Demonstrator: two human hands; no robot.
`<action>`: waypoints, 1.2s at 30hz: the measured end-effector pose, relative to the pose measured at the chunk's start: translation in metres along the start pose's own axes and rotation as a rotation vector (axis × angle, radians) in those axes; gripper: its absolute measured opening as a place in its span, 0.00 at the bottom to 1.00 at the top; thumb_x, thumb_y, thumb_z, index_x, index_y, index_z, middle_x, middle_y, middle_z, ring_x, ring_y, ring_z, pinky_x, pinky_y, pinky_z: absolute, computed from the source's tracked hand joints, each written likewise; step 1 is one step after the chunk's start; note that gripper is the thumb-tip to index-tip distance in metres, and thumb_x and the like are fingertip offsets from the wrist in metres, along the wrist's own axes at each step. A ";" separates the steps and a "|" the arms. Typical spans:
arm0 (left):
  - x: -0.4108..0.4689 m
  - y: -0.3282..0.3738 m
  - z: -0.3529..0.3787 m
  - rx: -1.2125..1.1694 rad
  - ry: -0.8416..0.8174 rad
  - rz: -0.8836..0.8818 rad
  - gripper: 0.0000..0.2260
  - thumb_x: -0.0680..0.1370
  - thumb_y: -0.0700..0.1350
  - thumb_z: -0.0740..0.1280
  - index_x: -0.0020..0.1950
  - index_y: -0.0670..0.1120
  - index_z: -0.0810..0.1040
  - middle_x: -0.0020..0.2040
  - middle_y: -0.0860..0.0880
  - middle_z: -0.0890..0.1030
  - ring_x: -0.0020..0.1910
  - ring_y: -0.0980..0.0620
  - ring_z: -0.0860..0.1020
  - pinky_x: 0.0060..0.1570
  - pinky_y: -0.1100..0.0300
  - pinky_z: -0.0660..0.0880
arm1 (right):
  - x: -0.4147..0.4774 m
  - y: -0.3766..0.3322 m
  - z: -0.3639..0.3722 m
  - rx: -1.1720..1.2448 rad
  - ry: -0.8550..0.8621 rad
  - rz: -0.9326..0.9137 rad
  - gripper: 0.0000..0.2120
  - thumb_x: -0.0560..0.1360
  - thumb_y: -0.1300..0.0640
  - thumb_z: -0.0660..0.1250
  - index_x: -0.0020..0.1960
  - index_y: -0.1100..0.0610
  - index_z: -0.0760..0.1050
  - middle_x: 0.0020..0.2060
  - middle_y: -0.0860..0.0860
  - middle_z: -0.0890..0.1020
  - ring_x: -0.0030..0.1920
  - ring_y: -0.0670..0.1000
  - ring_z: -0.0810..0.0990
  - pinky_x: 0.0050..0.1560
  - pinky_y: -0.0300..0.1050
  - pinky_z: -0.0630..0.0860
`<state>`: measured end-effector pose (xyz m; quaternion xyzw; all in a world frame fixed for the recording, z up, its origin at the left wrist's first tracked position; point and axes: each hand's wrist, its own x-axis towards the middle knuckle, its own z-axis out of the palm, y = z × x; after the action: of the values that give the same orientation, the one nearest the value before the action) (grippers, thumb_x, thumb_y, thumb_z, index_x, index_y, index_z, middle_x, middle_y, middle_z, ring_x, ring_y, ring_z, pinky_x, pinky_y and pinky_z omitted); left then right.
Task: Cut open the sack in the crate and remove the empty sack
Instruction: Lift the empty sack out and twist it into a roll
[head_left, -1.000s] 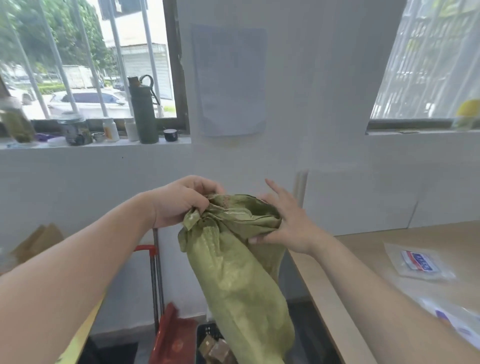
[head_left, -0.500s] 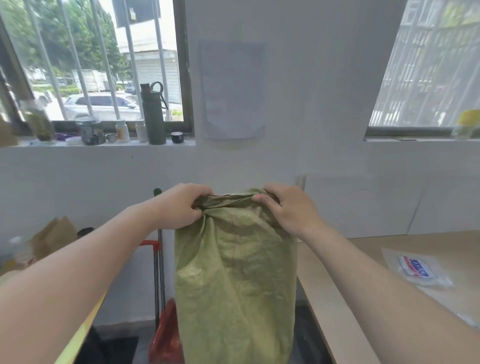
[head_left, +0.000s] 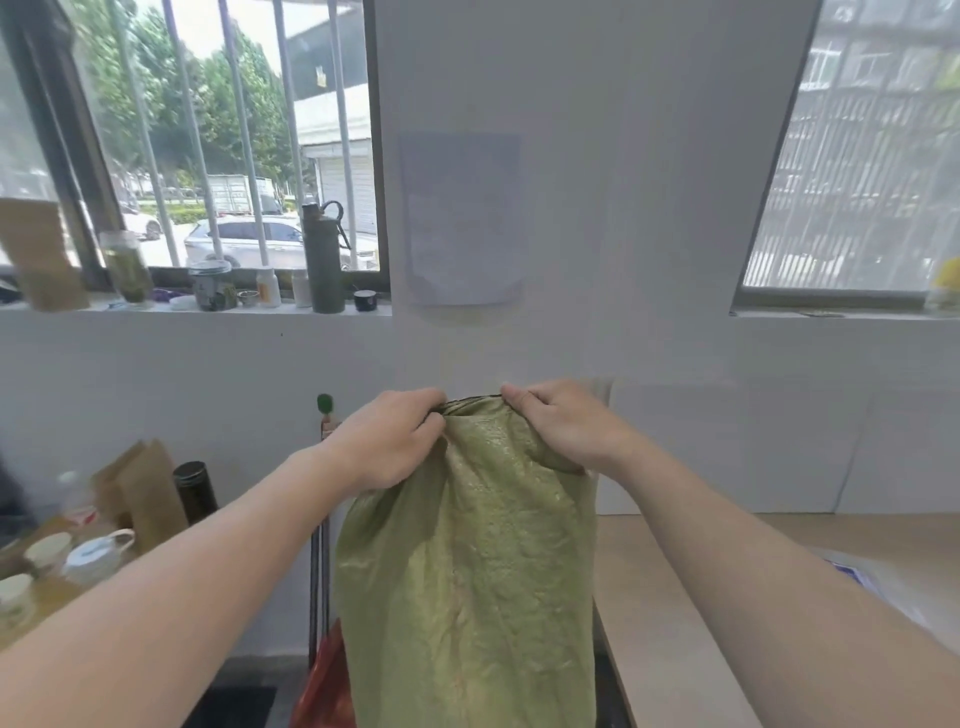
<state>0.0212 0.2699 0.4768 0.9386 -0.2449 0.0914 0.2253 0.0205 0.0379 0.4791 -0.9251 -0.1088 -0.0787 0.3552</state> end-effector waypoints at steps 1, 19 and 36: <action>0.001 0.003 0.000 -0.017 -0.017 -0.013 0.10 0.83 0.42 0.57 0.47 0.43 0.74 0.45 0.46 0.81 0.48 0.44 0.78 0.53 0.47 0.75 | -0.001 0.002 -0.002 -0.063 0.008 -0.010 0.28 0.83 0.39 0.57 0.38 0.61 0.71 0.31 0.48 0.76 0.38 0.51 0.77 0.45 0.49 0.73; 0.018 0.020 -0.002 -0.618 -0.271 -0.180 0.18 0.81 0.49 0.60 0.52 0.34 0.79 0.48 0.41 0.83 0.47 0.40 0.81 0.55 0.47 0.78 | -0.026 0.026 0.029 -0.395 0.259 -0.372 0.22 0.84 0.42 0.48 0.63 0.51 0.76 0.50 0.51 0.80 0.52 0.57 0.77 0.53 0.57 0.73; 0.001 -0.005 0.033 0.591 0.328 0.453 0.19 0.76 0.63 0.64 0.47 0.47 0.77 0.33 0.48 0.77 0.29 0.42 0.79 0.26 0.55 0.70 | -0.016 -0.001 0.033 0.297 -0.053 0.057 0.28 0.84 0.44 0.58 0.35 0.63 0.75 0.30 0.55 0.80 0.33 0.51 0.76 0.40 0.50 0.73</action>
<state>0.0268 0.2579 0.4465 0.8581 -0.3695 0.3538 -0.0439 0.0073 0.0587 0.4516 -0.8668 -0.1024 -0.0270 0.4872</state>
